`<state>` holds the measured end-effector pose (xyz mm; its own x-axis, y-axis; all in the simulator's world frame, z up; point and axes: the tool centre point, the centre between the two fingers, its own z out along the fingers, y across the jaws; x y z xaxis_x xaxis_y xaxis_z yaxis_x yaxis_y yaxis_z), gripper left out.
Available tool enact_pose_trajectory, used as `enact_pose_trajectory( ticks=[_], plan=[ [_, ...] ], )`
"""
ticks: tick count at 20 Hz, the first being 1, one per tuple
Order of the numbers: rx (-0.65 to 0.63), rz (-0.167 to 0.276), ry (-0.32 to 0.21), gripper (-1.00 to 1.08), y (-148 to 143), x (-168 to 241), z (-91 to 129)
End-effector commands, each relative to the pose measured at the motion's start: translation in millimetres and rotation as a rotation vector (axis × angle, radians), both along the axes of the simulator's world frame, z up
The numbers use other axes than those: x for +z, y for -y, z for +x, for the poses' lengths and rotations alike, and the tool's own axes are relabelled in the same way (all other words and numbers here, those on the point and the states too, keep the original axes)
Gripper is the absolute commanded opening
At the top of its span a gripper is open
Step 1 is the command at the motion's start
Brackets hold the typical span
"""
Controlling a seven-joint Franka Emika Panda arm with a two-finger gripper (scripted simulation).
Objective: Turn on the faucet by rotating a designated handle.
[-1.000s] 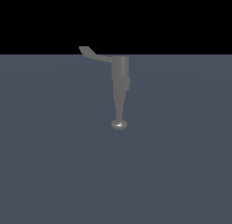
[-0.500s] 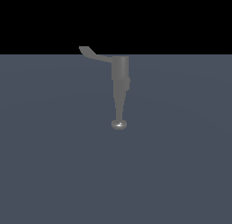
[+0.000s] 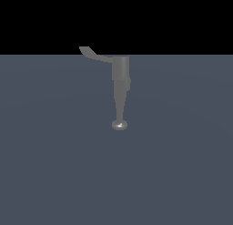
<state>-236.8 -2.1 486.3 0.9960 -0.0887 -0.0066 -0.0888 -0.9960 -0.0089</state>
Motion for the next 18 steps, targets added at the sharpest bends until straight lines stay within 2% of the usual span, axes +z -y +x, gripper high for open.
enact_pose_trajectory(
  ticks=[1, 7, 18],
  plan=[
    [-0.028, 0.005, -0.001, -1.00, -1.0, -1.1, 6.6],
    [-0.125, 0.021, -0.003, -1.00, -5.0, -5.7, 29.7],
    [-0.373, 0.049, -0.017, -1.00, -16.9, -23.9, 86.2]
  ],
)
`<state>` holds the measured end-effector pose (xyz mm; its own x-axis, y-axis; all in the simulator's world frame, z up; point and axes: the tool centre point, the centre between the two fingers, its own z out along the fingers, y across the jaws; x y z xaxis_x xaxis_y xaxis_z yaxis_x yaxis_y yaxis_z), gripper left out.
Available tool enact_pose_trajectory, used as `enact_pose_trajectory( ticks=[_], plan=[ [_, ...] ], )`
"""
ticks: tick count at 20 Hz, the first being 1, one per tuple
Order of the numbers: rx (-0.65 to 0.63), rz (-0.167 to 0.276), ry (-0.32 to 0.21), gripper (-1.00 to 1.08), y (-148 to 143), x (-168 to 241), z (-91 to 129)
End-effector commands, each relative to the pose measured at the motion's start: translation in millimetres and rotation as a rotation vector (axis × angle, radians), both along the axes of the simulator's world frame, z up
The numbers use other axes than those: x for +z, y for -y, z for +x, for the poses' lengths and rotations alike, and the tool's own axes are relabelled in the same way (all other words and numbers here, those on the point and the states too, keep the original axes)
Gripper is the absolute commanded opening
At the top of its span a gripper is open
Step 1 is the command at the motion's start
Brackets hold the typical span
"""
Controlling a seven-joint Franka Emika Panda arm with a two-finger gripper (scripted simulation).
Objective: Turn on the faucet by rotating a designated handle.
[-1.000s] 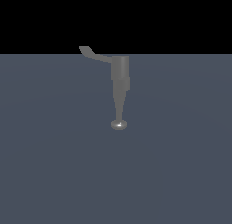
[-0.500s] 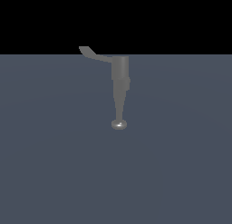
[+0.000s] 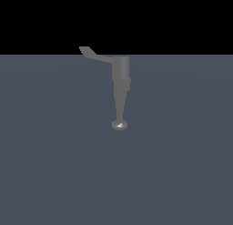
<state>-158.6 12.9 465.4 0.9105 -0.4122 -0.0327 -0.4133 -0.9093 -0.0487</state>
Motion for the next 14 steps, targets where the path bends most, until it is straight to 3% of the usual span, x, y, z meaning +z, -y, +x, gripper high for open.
enact_pose_trajectory(
  ticks=[1, 14],
  plan=[
    [-0.059, 0.005, -0.004, -1.00, -3.2, -5.3, 13.2],
    [-0.364, 0.012, -0.029, -1.00, -22.1, -40.8, 78.4]
  ],
)
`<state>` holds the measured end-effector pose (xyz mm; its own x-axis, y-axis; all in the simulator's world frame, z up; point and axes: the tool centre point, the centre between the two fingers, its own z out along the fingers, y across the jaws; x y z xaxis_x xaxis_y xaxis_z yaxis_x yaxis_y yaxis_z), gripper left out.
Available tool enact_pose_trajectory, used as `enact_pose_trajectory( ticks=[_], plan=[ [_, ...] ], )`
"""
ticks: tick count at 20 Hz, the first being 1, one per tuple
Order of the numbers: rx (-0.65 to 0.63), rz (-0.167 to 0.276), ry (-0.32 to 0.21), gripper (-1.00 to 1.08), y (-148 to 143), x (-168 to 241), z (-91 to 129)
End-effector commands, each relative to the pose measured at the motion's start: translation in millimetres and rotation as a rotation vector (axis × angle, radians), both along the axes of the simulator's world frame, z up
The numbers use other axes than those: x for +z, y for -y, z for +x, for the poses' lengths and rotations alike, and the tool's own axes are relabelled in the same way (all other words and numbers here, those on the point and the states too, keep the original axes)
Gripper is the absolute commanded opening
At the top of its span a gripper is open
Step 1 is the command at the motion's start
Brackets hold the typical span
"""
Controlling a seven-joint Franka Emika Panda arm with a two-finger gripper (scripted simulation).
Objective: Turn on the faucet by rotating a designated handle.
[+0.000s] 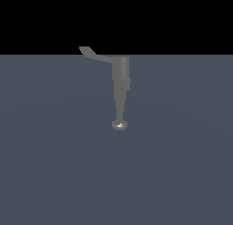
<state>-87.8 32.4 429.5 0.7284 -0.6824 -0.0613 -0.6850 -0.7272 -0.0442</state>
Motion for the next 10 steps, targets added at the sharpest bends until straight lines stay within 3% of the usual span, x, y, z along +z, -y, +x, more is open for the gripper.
enact_pose_trajectory(
  ticks=[1, 10],
  plan=[
    [-0.061, -0.001, -0.005, -1.00, -4.2, -8.1, 12.4],
    [-0.274, -0.013, -0.020, -1.00, -20.0, -40.6, 54.1]
  ],
)
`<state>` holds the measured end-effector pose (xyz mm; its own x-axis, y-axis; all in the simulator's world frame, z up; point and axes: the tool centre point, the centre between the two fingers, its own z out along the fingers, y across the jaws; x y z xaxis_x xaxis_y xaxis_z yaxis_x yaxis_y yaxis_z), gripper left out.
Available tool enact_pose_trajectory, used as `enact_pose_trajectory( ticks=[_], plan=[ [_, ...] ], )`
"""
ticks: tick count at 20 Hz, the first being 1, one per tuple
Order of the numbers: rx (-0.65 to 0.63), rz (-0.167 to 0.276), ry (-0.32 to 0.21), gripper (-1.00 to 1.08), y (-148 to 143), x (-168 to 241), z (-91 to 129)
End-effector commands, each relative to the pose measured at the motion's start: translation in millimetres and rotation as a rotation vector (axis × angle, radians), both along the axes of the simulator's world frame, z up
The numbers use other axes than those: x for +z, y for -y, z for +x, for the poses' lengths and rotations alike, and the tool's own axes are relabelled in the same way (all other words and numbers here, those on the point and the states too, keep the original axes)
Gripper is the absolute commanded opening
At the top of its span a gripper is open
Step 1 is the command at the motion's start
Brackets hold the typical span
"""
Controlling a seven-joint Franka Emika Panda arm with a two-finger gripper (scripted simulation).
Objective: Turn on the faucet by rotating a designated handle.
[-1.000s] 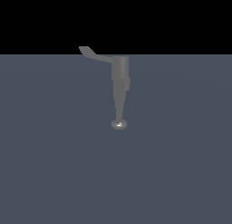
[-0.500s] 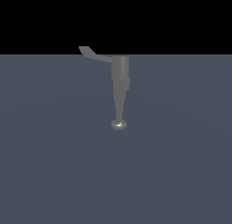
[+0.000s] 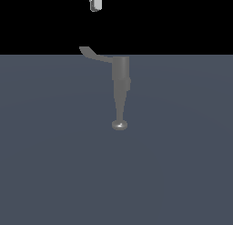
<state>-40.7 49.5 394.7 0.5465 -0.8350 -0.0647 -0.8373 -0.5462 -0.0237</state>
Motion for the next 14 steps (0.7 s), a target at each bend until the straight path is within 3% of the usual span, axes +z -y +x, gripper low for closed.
enact_pose_trajectory(
  ticks=[1, 14],
  plan=[
    [-0.061, -0.005, -0.003, -1.00, -4.8, -9.8, 11.4],
    [-0.358, -0.044, -0.009, -1.00, -30.1, -64.6, 63.1]
  ],
)
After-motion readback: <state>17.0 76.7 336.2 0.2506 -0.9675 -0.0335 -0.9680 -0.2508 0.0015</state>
